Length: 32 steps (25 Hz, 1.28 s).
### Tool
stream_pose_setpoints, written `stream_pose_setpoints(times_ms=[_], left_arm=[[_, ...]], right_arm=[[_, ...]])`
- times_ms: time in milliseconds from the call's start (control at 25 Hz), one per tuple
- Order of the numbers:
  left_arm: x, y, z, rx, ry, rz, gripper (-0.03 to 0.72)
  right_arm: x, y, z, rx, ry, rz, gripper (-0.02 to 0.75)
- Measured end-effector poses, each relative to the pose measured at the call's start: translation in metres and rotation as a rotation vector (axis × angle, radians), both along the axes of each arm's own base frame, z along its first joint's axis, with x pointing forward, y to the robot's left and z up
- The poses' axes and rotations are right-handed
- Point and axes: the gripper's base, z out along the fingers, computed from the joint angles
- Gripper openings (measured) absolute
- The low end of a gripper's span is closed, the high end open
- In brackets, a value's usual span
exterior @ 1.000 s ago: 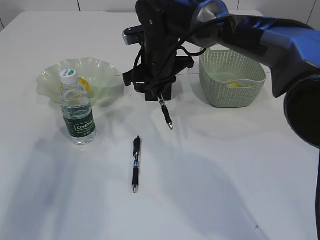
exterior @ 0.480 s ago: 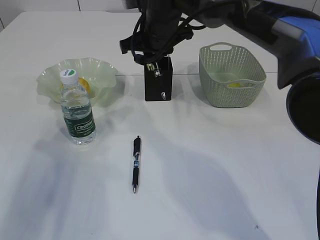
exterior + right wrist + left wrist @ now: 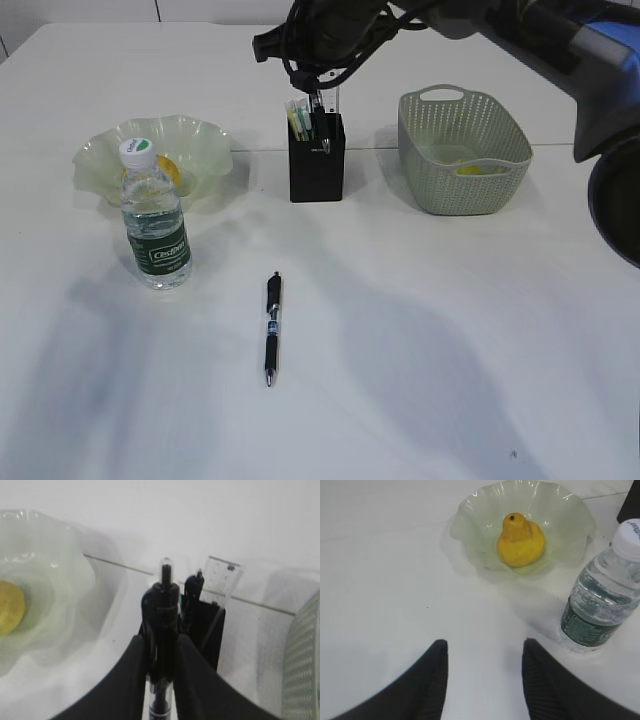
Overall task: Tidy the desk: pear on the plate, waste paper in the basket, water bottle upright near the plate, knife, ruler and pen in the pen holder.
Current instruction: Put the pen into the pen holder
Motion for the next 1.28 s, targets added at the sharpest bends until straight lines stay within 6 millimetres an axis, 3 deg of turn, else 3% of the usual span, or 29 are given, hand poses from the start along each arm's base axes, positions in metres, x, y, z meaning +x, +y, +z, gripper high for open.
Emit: stream_pose_setpoints(times_ms=[240, 760, 1160, 1280], left_arm=[[0.0, 0.0, 0.0, 0.009, 0.0, -0.004, 0.341], [0.001, 0.0, 0.002, 0.012, -0.031, -0.004, 0.341], [0.004, 0.001, 0.007, 0.014, -0.086, -0.001, 0.341], [0.004, 0.001, 0.007, 0.014, -0.088, 0.0, 0.341]], right_arm=[[0.01, -0.001, 0.011, 0.043, -0.143, 0.031, 0.112], [0.036, -0.044, 0.02, 0.075, -0.282, -0.025, 0.112], [0.051, -0.045, -0.019, 0.094, -0.237, -0.031, 0.112], [0.052, -0.043, -0.018, 0.112, -0.257, -0.026, 0.112]])
